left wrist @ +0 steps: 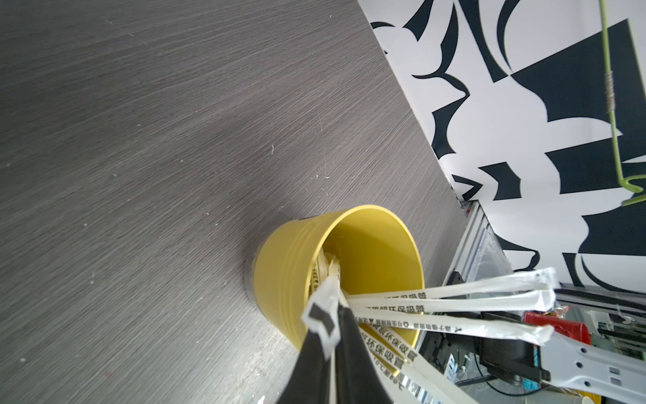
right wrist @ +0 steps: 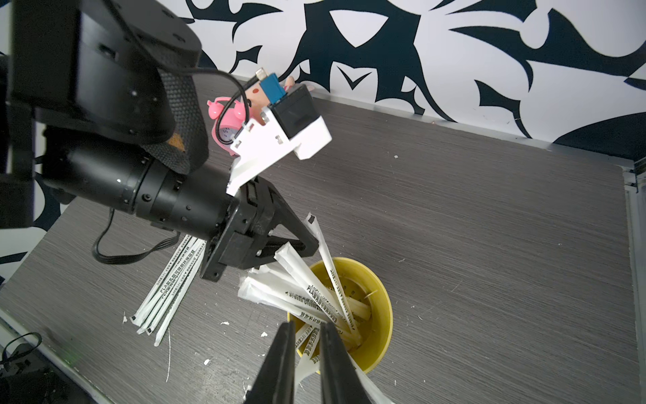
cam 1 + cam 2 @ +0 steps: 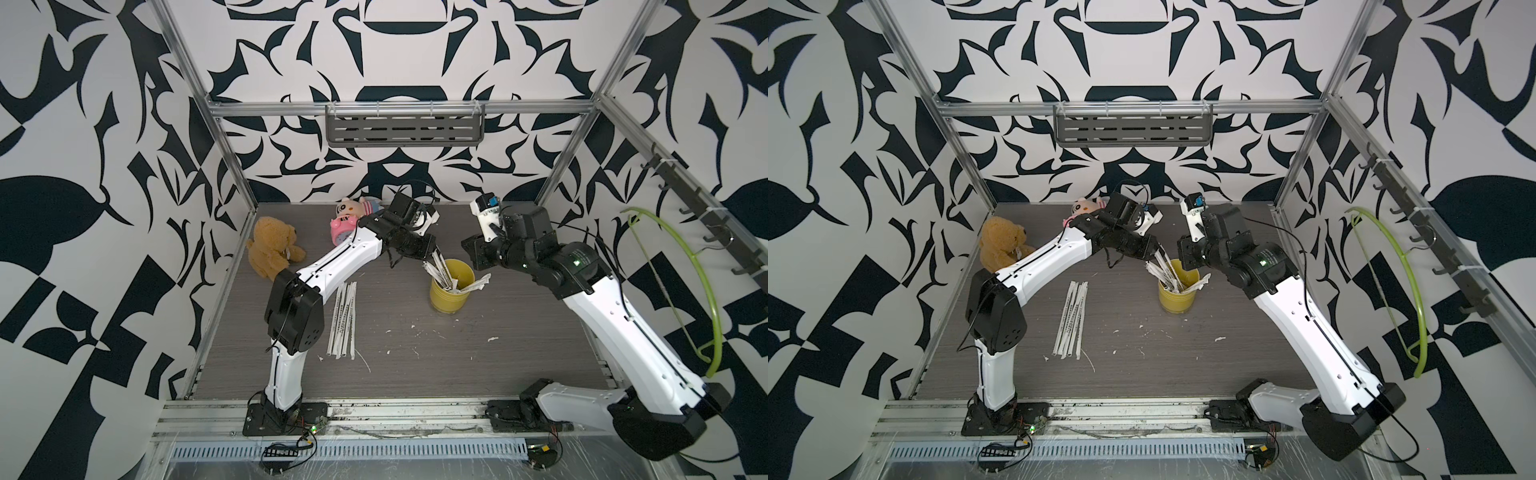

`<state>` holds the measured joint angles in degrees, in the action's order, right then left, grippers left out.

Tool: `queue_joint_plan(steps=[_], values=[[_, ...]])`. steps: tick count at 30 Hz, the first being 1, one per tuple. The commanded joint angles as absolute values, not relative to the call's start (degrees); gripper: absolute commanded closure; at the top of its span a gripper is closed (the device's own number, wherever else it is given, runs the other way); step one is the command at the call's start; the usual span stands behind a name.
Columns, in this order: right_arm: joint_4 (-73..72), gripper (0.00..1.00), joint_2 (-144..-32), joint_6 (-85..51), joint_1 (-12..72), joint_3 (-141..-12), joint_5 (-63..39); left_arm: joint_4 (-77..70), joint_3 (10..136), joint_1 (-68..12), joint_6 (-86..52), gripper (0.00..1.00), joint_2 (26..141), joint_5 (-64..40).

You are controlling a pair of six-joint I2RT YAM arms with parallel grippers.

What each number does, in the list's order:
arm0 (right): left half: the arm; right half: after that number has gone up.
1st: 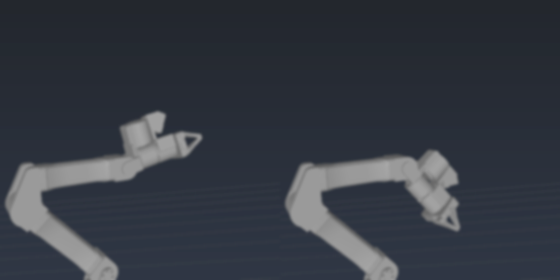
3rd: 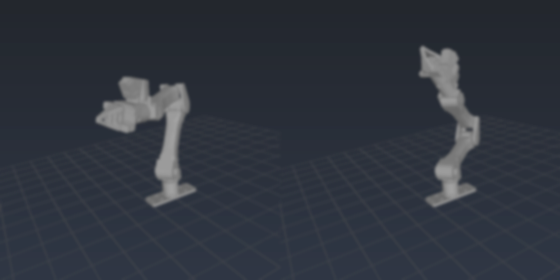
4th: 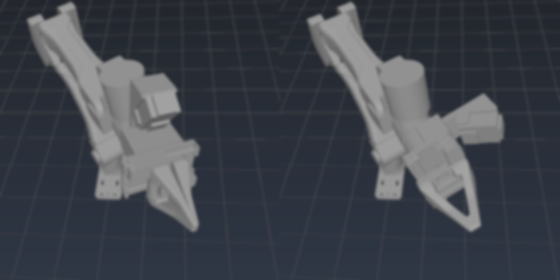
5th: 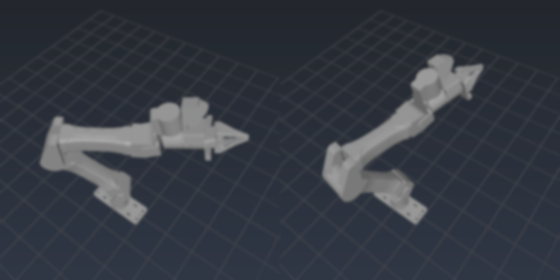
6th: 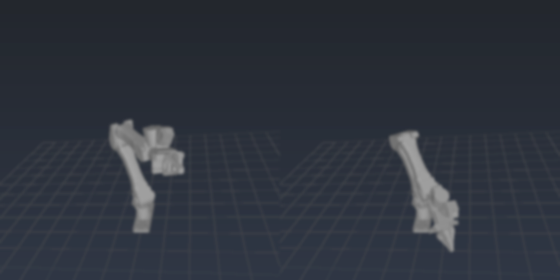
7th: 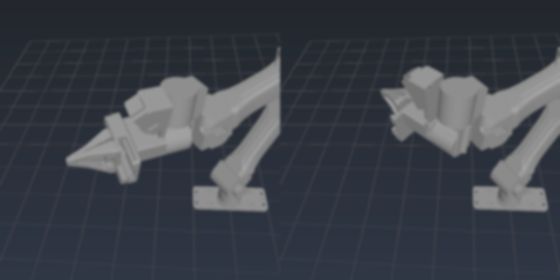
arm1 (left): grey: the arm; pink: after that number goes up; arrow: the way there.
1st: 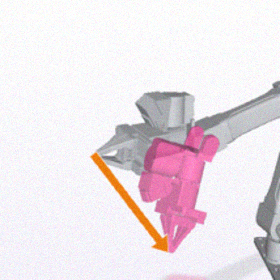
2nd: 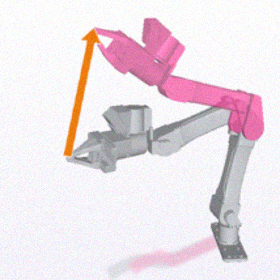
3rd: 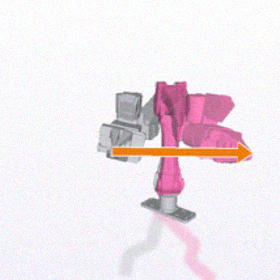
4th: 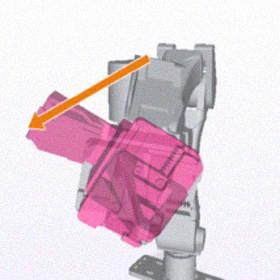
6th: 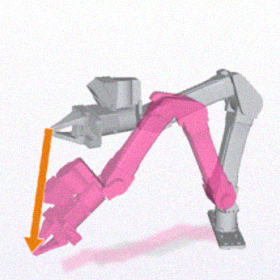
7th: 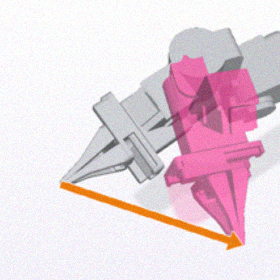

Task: Take the straws out of the storage container
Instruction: Pick up the straw from the container.

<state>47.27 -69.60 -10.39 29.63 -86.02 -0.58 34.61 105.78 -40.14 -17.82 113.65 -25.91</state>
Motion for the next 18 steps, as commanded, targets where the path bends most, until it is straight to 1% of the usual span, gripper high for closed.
queue_joint_plan(steps=[1,7,8,10,13,15,18], values=[[45.01,0.82,-68.13,-9.84,29.34,-86.3,0.18,32.83,107.57,-40.03,-16.47,0.94,113.29,-26.87],[44.74,0.82,-67.87,-9.75,29.35,-85.96,0.09,31.22,107.86,-40.12,-14.73,0.96,112.18,-26.22],[44.74,0.82,-67.87,-9.72,29.22,-85.86,0.14,31.26,108.24,-40.08,-14.69,0.94,112.43,-26.19],[44.74,0.82,-67.94,-9.58,29.25,-85.87,0.18,32.1,109.61,-40.14,-14.9,0.87,113.66,-26.11],[44.69,0.82,-68.03,-9.58,29.18,-85.85,0.22,35.36,111.92,-40.17,-15.64,0.8,115.96,-24.59],[44.74,0.82,-67.94,-9.56,29.21,-85.78,0.27,37.5,113.18,-40.17,-15.58,0.78,116.89,-24.02],[44.73,0.82,-67.85,-9.61,29.11,-85.64,0.0,36.78,111.29,-40.25,-15.86,0.74,115.34,-23.19]])
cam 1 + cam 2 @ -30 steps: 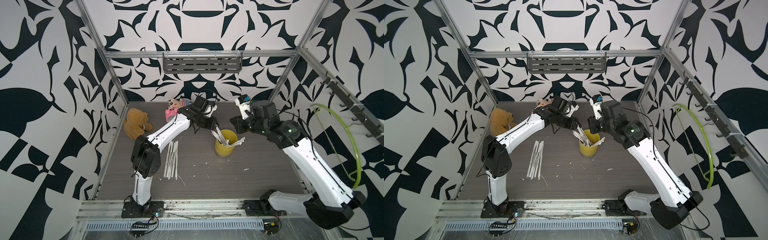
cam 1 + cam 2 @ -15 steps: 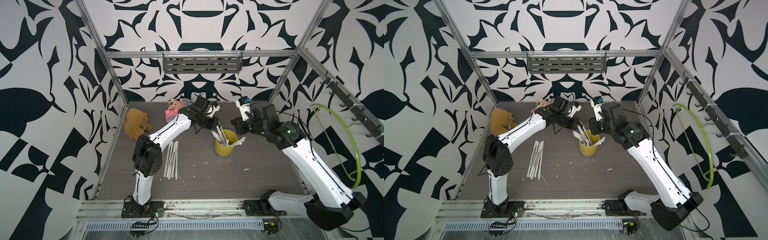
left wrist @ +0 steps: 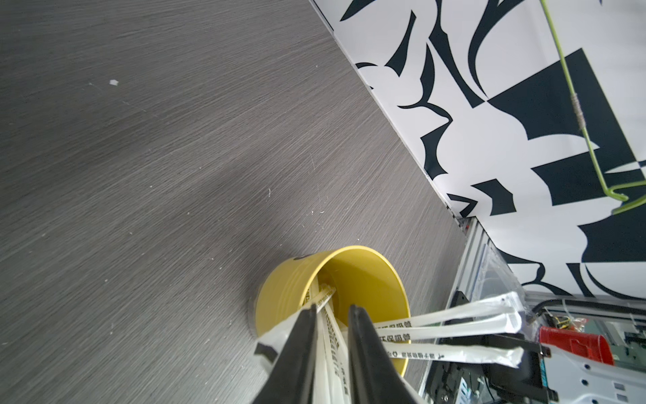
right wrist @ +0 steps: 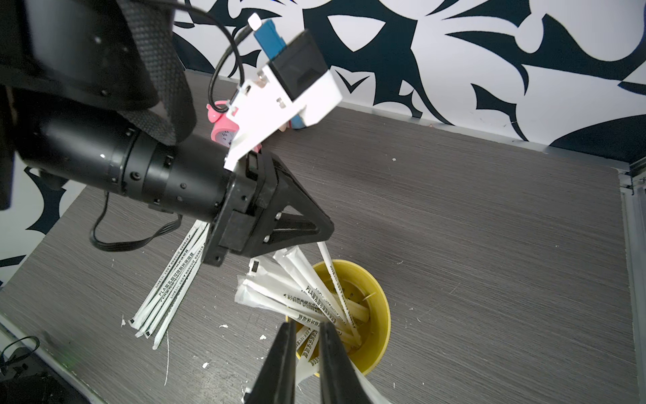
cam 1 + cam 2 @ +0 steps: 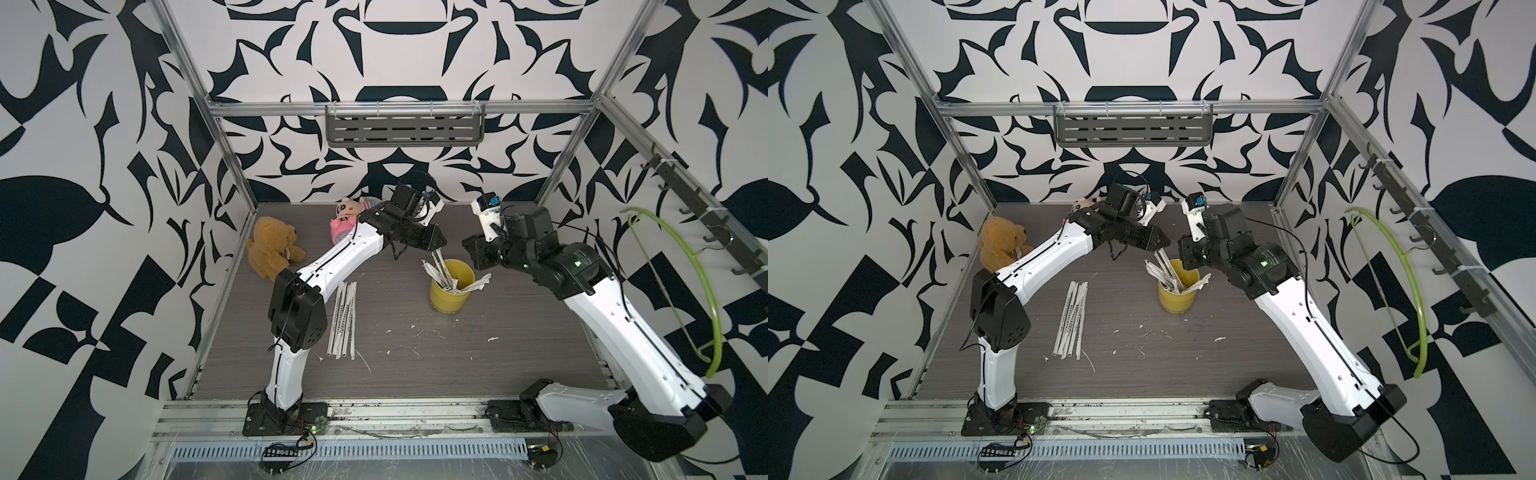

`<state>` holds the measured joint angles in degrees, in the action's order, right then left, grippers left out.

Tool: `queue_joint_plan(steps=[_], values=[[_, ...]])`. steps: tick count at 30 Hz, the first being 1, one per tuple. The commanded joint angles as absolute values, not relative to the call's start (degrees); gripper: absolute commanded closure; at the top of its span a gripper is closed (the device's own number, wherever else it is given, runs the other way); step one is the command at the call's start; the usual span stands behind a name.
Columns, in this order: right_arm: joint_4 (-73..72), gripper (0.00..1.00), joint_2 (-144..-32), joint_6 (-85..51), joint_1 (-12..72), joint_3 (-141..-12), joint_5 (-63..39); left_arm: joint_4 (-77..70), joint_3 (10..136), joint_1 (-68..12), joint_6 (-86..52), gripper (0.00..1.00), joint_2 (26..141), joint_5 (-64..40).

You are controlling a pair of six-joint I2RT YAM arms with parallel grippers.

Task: Take the straws out of the storage container
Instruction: Pick up the straw from the container.

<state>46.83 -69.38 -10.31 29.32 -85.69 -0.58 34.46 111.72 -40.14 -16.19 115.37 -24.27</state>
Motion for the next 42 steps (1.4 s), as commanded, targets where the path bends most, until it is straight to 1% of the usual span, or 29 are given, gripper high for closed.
queue_joint_plan(steps=[1,5,14,18,22,26,28,33,37,42], values=[[44.73,0.82,-67.85,-9.58,29.15,-85.56,0.0,36.23,110.22,-40.25,-16.04,0.71,114.41,-22.66],[44.47,0.82,-68.01,-9.6,29.14,-85.6,-0.25,35.58,107.36,-40.25,-16.17,0.66,111.7,-20.42],[44.27,0.82,-68.68,-9.59,29.14,-85.96,-0.97,34.91,104.97,-40.28,-16.61,0.64,110.24,-18.39],[44.3,0.82,-68.73,-9.67,29.18,-85.78,-1.13,31.87,103.05,-40.28,-16.04,0.63,107.64,-18.33],[44.3,0.82,-68.73,-9.49,29.11,-85.69,-1.06,30.08,101.12,-40.25,-12.81,0.63,104.38,-18.16],[44.27,0.82,-68.77,-9.15,29.17,-85.52,-1.05,24.15,94.44,-40.17,-8.28,0.61,99.21,-17.81],[44.3,0.82,-69.07,-9.14,29.09,-85.52,-1.3,23.69,92.93,-40.09,-5.94,0.61,97.9,-16.74],[44.3,0.83,-68.58,-9.16,29.05,-84.67,-1.16,27.27,91.75,-39.3,-9.08,0.61,97.82,-15.17],[44.12,0.83,-68.54,-9.03,28.87,-84.26,-0.95,24.98,89.54,-39.21,-12.09,0.59,99.43,-16.7],[44.13,0.82,-68.77,-9.16,28.78,-84.81,-1.82,23.31,91.8,-39.09,-14.12,0.58,103.33,-18.49]])
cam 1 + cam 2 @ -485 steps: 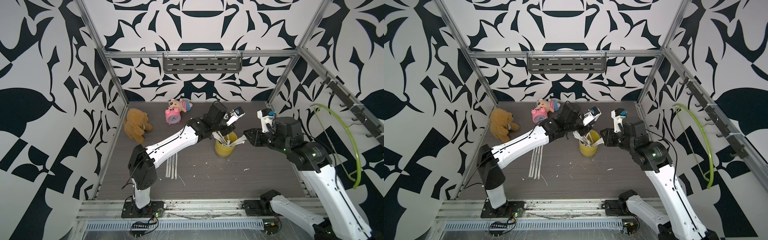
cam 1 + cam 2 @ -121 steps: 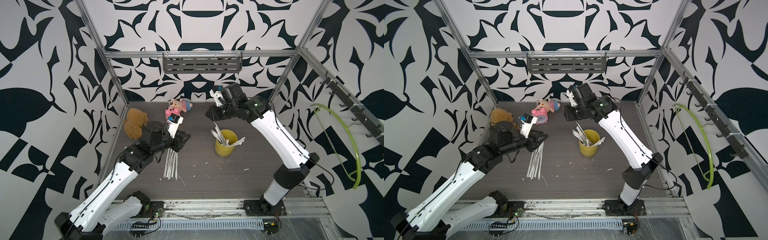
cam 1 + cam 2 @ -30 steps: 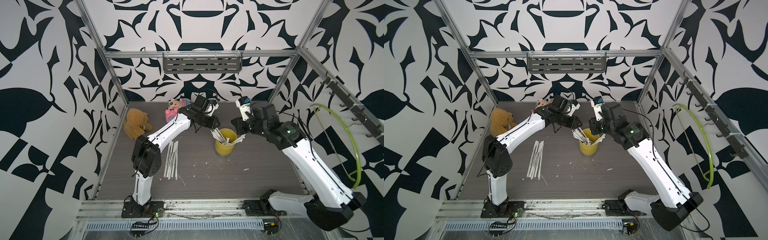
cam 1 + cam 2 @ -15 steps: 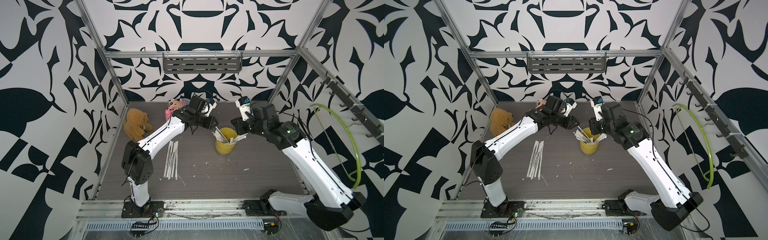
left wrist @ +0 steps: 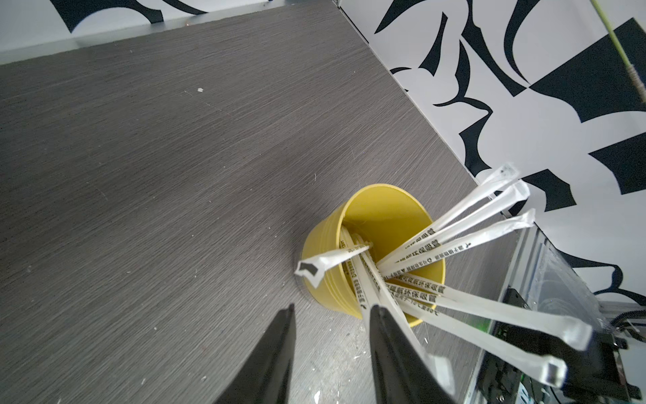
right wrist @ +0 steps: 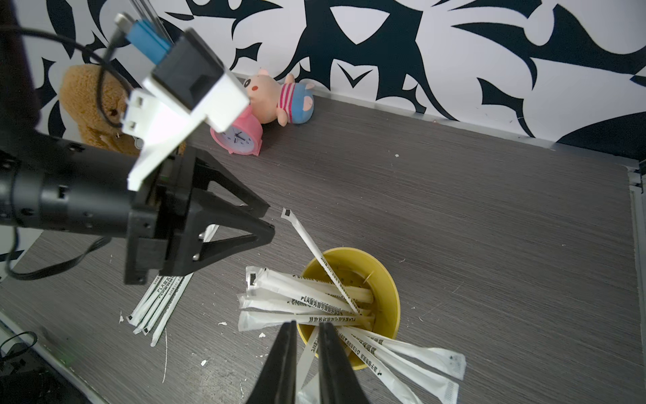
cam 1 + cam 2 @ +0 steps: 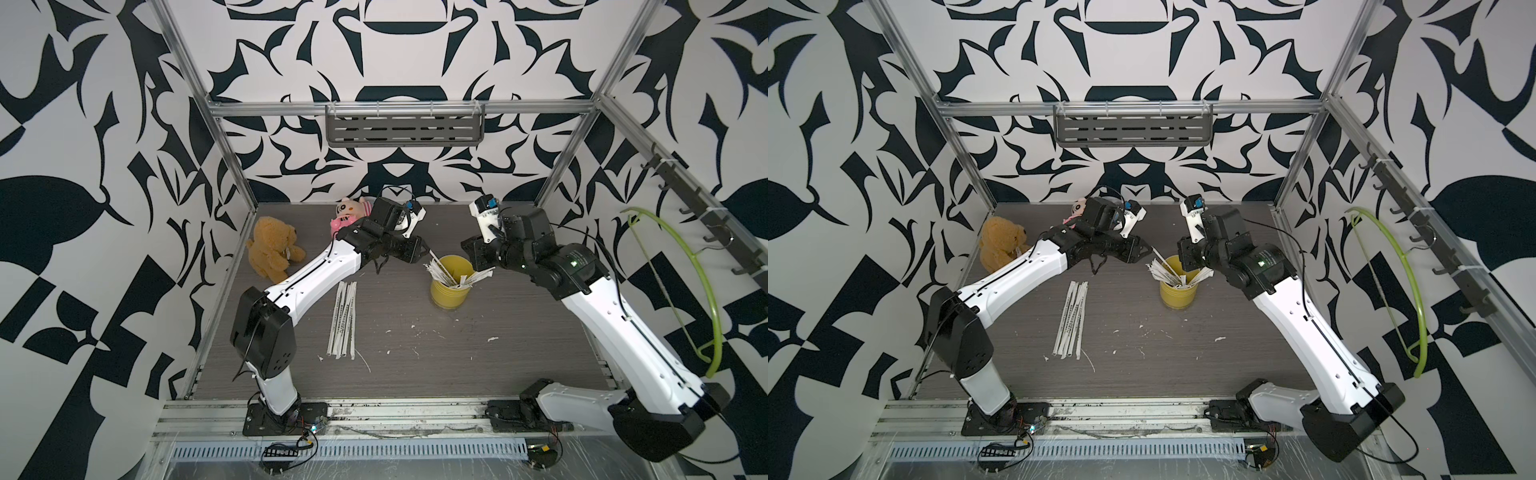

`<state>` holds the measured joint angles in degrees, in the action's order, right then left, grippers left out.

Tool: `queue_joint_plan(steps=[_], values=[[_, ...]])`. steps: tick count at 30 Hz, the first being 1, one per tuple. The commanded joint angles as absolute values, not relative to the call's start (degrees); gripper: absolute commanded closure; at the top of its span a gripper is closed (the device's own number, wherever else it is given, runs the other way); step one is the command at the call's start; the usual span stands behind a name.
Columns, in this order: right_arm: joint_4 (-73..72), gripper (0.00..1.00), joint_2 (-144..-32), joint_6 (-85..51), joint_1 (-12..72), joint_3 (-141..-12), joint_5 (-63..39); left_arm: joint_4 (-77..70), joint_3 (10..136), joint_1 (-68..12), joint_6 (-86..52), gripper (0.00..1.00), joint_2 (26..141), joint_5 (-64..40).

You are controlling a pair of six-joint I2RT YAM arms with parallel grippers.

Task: Take the straws out of the storage container
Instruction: Pick up the straw from the container.

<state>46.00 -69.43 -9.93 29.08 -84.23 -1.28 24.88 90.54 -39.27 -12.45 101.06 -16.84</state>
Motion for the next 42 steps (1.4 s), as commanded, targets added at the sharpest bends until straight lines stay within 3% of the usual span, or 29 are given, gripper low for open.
queue_joint_plan(steps=[1,13,19,24,29,42], values=[[44.2,0.82,-68.65,-9.11,28.86,-84.75,-1.78,23.36,92.47,-39.02,-14.15,0.58,104.06,-18.74],[44.56,0.83,-68.37,-8.26,28.37,-84.07,-0.62,20.84,95.35,-39.08,-14.53,0.59,109.06,-20.68],[44.49,0.83,-68.75,-7.92,28.2,-84.02,-0.62,19.1,97.23,-39.02,-13.98,0.66,110.42,-21.24],[44.56,0.84,-68.49,-7.7,27.87,-83.77,-0.45,19.16,98.47,-39.05,-13.57,0.82,111.35,-22.5],[44.43,0.84,-68.37,-7.73,27.6,-83.56,-0.44,19.47,99.23,-39.09,-12.9,0.9,110.85,-22.06],[44.47,0.84,-68.05,-7.97,27.51,-84.76,-0.97,26.96,108.18,-39.02,-6.94,1.0,107.53,-18.19]])
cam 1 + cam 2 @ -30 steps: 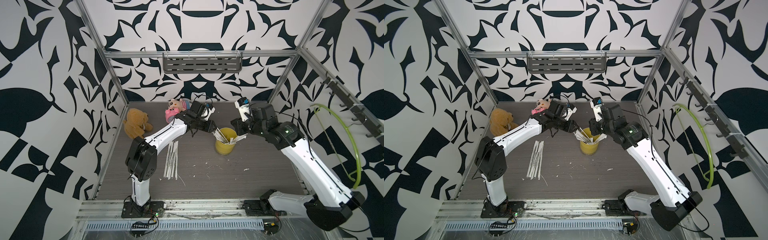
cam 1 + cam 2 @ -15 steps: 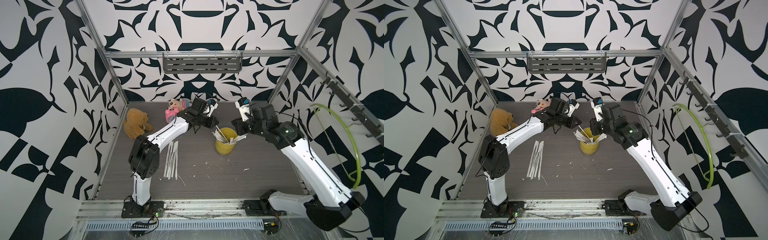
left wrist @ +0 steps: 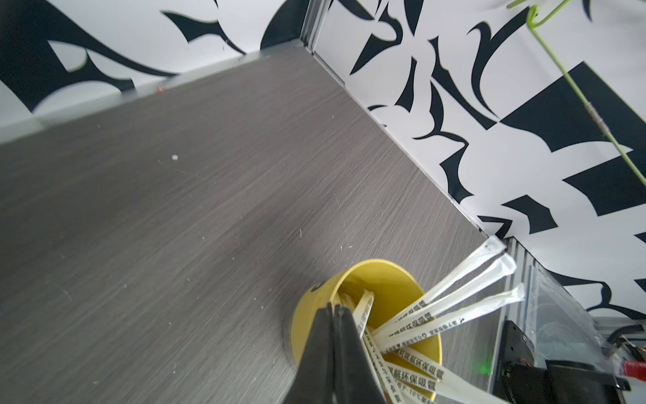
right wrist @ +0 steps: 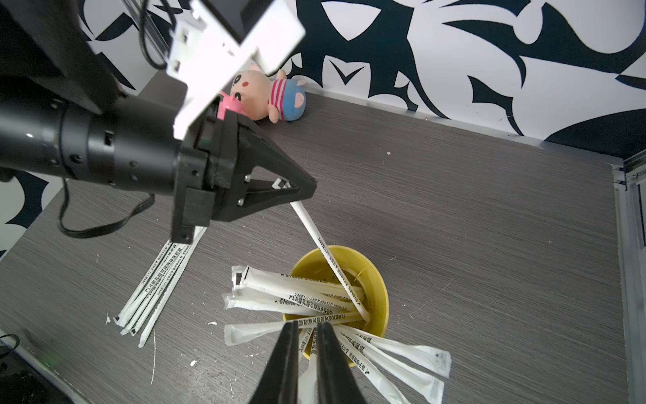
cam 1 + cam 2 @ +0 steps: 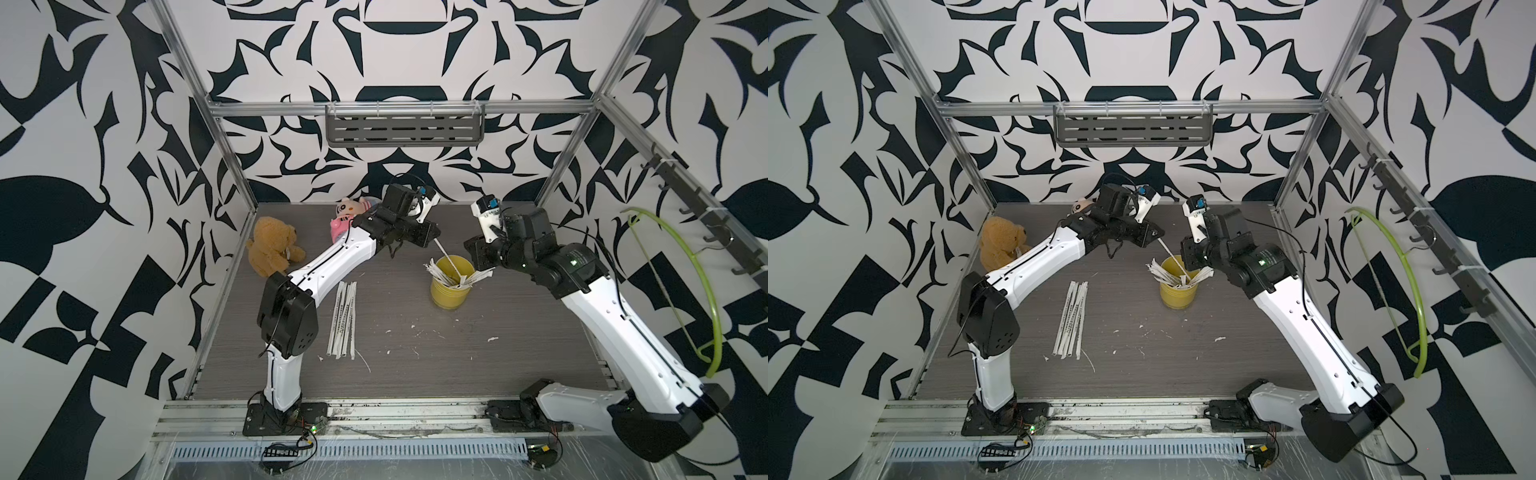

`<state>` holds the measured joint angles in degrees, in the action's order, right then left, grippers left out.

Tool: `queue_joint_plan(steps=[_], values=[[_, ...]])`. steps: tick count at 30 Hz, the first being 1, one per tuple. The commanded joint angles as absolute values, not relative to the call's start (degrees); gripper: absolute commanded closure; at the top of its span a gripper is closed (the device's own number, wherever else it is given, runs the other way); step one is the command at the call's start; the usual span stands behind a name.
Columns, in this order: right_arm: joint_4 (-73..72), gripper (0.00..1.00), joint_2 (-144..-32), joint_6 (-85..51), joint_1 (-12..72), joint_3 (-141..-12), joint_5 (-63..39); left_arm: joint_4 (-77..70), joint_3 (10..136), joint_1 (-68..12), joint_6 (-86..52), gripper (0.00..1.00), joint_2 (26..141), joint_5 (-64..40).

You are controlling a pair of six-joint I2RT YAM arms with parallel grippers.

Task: Take the straws out of the storage container
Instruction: Pick up the straw from the container.

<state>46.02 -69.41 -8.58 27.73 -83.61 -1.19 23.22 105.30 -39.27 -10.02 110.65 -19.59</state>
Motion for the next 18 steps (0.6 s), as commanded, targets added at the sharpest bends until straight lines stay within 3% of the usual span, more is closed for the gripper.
queue_joint_plan(steps=[1,9,18], values=[[44.46,0.84,-67.96,-8.0,27.51,-84.88,-0.97,27.79,108.89,-39.07,-6.21,1.0,106.86,-17.61],[43.85,0.84,-66.89,-8.31,27.51,-86.61,-2.21,35.09,111.83,-39.02,2.27,1.0,95.76,-9.47],[42.67,0.85,-66.1,-9.81,27.49,-85.87,-5.92,57.76,114.7,-37.4,6.11,1.0,83.62,0.51]])
